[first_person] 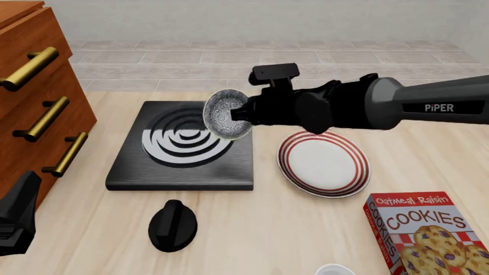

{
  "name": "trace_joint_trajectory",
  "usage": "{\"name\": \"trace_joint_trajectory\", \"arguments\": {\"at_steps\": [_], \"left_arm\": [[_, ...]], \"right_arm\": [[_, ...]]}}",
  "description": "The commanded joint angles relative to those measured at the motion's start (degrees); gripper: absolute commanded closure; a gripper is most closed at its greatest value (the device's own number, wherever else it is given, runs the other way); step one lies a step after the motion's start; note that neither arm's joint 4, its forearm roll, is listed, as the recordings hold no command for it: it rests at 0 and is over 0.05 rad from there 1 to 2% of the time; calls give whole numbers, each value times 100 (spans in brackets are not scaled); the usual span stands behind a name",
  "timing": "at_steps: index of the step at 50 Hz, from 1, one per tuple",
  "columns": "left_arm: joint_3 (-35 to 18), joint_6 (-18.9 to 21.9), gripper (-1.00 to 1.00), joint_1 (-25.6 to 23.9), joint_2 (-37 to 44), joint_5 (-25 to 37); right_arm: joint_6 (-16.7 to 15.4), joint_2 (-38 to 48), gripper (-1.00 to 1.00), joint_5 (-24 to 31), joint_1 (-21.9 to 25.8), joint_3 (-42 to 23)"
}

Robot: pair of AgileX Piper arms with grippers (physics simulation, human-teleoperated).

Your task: Pick the akita bowl on the stove and place it on the plate.

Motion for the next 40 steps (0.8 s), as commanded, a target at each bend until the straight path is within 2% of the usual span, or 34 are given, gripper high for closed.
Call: {"name": "trace_joint_trajectory", "arguments": {"at_steps": [1,6,17,24,32,38,40], "left_arm": [[0,0,-100,0,-5,8],[4,0,-100,0,-7,3],[-2,1,-100,0,-9,13],[11,1,-100,0,23,-34],[-15,2,-100,0,-14,30],[-4,1,-100,0,-9,14],[3,1,-100,0,-5,1]], "right_arm": [[-154,-384,100,220,-588,285],[-341,-593,100,271,-1016,505],[-321,-1042,100,142,-1571,1192],[-700,-1056,100,71,-2242,1652],[-528,-1213,100,-179,-2345,2168],[-711,-1179,100,-117,-2523,2250],[-652,-1087,100,-171,-2509,2285]]}}
